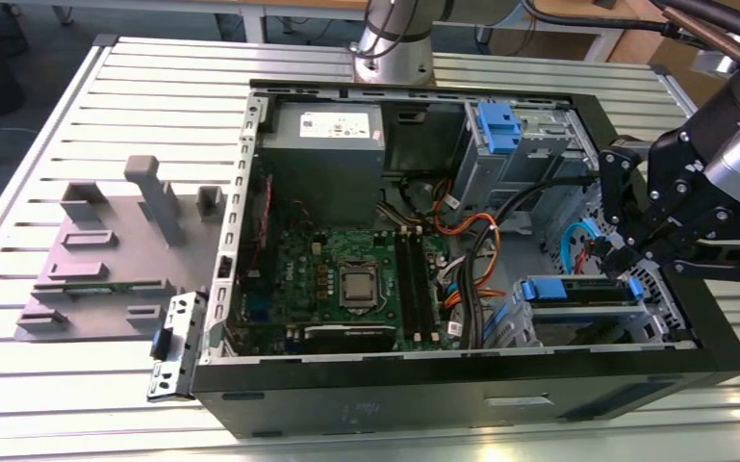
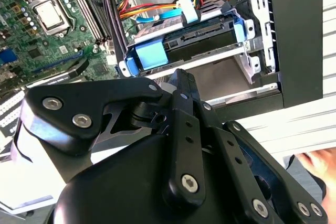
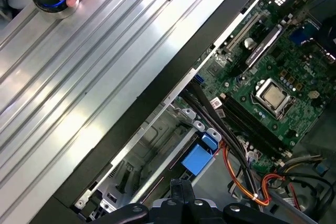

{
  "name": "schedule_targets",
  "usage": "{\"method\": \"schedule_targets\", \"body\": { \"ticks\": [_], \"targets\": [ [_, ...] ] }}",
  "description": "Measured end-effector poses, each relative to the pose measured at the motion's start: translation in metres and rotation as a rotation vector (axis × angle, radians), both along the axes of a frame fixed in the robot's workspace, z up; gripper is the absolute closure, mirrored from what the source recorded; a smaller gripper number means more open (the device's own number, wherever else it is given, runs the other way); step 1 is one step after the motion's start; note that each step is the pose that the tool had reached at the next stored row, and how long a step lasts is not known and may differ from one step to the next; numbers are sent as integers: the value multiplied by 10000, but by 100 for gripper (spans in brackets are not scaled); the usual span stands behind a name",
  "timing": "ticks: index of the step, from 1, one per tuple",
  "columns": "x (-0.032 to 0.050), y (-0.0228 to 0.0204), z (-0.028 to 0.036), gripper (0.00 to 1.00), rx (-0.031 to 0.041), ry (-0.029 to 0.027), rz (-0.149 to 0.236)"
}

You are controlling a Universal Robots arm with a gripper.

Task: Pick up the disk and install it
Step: 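Insert the first disk wire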

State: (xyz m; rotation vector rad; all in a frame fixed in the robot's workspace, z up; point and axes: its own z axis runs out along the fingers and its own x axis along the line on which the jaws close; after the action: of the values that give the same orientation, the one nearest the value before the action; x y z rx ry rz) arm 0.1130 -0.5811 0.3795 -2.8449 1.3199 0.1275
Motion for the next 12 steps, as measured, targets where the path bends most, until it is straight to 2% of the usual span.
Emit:
{"method": "schedule_targets", "body": {
  "ticks": [12],
  "targets": [
    [0,0,-1,89,0,0,179]
  ]
}}
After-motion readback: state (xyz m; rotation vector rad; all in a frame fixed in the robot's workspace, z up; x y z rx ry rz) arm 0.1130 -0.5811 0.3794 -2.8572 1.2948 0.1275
